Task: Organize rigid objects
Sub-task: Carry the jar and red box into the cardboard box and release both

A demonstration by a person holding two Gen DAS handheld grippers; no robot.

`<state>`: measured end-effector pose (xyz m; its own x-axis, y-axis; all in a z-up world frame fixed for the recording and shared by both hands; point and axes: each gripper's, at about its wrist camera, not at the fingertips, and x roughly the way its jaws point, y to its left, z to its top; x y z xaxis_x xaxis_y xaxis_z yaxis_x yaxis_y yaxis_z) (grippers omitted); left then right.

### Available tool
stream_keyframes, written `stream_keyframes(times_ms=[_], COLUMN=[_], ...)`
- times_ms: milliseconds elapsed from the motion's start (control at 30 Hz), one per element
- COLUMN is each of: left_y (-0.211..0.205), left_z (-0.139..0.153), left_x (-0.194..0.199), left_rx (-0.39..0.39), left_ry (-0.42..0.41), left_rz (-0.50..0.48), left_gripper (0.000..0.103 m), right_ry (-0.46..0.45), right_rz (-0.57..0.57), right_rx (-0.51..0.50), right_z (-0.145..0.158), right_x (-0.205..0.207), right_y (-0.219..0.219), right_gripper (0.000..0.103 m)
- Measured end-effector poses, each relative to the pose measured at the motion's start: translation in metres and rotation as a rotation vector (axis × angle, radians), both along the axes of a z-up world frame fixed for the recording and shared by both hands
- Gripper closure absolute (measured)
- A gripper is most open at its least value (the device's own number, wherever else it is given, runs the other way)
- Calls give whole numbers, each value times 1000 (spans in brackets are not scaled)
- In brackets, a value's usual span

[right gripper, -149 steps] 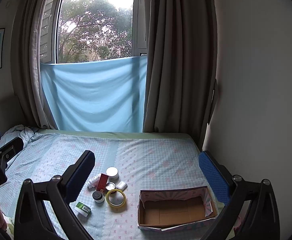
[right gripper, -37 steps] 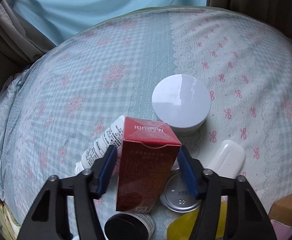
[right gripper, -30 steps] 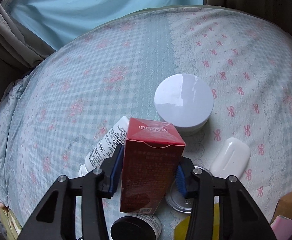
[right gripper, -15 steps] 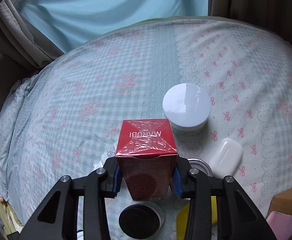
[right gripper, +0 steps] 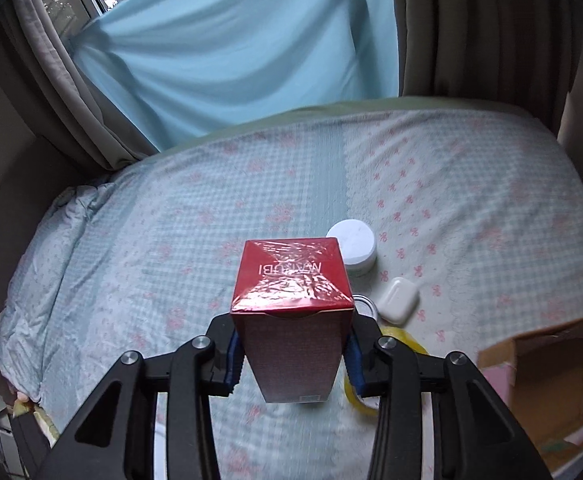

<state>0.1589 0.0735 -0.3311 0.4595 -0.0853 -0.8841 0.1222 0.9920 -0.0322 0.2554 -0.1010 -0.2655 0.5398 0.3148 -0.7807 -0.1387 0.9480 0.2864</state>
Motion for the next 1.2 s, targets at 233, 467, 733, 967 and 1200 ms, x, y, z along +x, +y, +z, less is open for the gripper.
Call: stream_keyframes(times_ms=[233,467,733,967,1200], left_y=[-31,-105,-219,-301,-351], left_z=[68,125,153,129,68], left_x=[-21,-32,-17,15,44], left_rx=[-3,-44,-114,-152,-116], left_ry=[-67,-123,-149,-83,20], left_rz=[-9,-10,-60,-108,-133], left_gripper=[35,35,35,35,35], right_ry=[-43,-73,-30,98,249], right_rz=[-9,-5,32,-43,-117], right_rx=[13,-13,-97,-80,-52], right_z=[67,111,113,63,-4], right_x=[-46,-83,-95,-77,-70], right_y=[-61,-153,-261,-344,-398], right_gripper=[65,65,65,65,65])
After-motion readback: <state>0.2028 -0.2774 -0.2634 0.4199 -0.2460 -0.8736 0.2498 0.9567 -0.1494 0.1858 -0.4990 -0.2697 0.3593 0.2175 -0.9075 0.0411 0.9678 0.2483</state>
